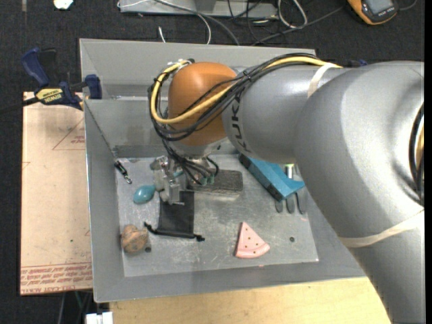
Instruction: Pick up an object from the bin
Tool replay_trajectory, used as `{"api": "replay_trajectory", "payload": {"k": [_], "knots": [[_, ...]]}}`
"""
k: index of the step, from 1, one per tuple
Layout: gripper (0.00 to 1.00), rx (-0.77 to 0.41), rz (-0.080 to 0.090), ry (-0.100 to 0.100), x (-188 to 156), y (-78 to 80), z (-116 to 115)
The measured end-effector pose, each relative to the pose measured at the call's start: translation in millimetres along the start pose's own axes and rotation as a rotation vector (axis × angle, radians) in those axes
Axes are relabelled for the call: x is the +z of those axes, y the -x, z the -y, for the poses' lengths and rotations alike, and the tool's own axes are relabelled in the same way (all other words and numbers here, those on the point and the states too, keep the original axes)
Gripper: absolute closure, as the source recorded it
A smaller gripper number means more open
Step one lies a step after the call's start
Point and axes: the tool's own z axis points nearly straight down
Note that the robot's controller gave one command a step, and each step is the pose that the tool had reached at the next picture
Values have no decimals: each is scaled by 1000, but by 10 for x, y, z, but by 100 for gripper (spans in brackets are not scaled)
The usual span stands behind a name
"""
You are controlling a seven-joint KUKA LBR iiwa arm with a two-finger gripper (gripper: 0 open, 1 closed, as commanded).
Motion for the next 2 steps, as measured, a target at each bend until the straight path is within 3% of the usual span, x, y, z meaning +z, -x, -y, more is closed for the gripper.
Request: {"api": "replay_trajectory", "payload": {"k": [1,2], "knots": [[100,-287,3,0,3,132,21],[100,-98,8,3,-5,41,314]]}}
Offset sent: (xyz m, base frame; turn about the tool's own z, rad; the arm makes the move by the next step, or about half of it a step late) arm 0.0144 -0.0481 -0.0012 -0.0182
